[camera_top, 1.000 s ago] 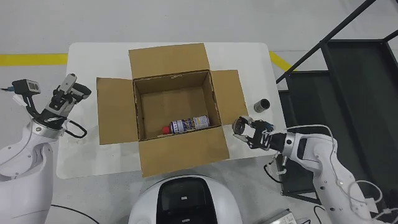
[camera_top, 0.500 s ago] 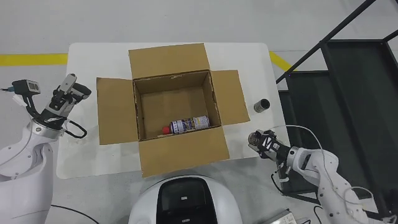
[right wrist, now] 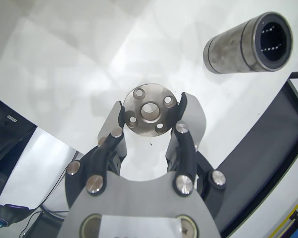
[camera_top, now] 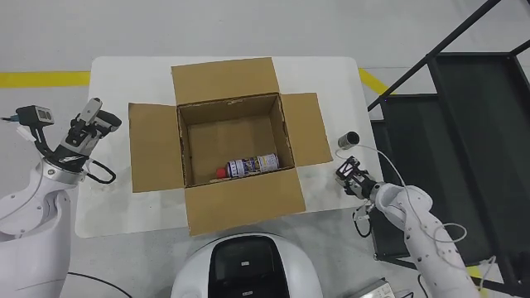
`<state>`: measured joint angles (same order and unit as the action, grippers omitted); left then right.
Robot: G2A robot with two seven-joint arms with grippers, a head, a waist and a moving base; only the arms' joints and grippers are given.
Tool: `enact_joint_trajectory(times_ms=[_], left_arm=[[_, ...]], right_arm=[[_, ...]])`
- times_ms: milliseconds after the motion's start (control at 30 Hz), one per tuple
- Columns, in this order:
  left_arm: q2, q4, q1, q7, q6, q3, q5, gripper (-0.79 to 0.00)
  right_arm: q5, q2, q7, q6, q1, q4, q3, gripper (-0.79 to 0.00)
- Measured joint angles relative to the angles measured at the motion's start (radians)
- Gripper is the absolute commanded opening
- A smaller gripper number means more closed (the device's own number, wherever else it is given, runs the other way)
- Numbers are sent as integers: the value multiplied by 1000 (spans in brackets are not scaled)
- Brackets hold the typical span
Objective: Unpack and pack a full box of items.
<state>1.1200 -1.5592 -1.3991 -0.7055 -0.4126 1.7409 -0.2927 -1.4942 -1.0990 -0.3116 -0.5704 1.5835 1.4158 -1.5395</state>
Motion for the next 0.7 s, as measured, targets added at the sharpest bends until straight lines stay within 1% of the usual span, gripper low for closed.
enact_joint_trajectory(times_ms=[33, 67, 100, 233, 333, 500, 600, 700], left_arm=[[0, 0, 0, 0, 0, 0, 0, 0], [0, 0, 0, 0, 0, 0, 0, 0], [0, 0, 0, 0, 0, 0, 0, 0], [0, 0, 0, 0, 0, 0, 0, 0], [0, 0, 0, 0, 0, 0, 0, 0], [0, 0, 0, 0, 0, 0, 0, 0], [0, 0, 0, 0, 0, 0, 0, 0], [0, 0, 0, 0, 0, 0, 0, 0]], right_arm=[[4, -1, -6, 4, -4, -4, 4, -674], [8, -1, -11, 10, -7, -8, 8, -422], [12, -2, -13, 14, -9, -11, 9, -9], [29, -1, -9, 20, -11, -23, 11, 0], [41, 0, 15, 11, -10, -28, 12, 0], [66, 6, 98, -45, 9, -17, -5, 0], [88, 15, 168, -92, 50, 17, -48, 0], [106, 26, 253, -143, 115, 73, -109, 0]])
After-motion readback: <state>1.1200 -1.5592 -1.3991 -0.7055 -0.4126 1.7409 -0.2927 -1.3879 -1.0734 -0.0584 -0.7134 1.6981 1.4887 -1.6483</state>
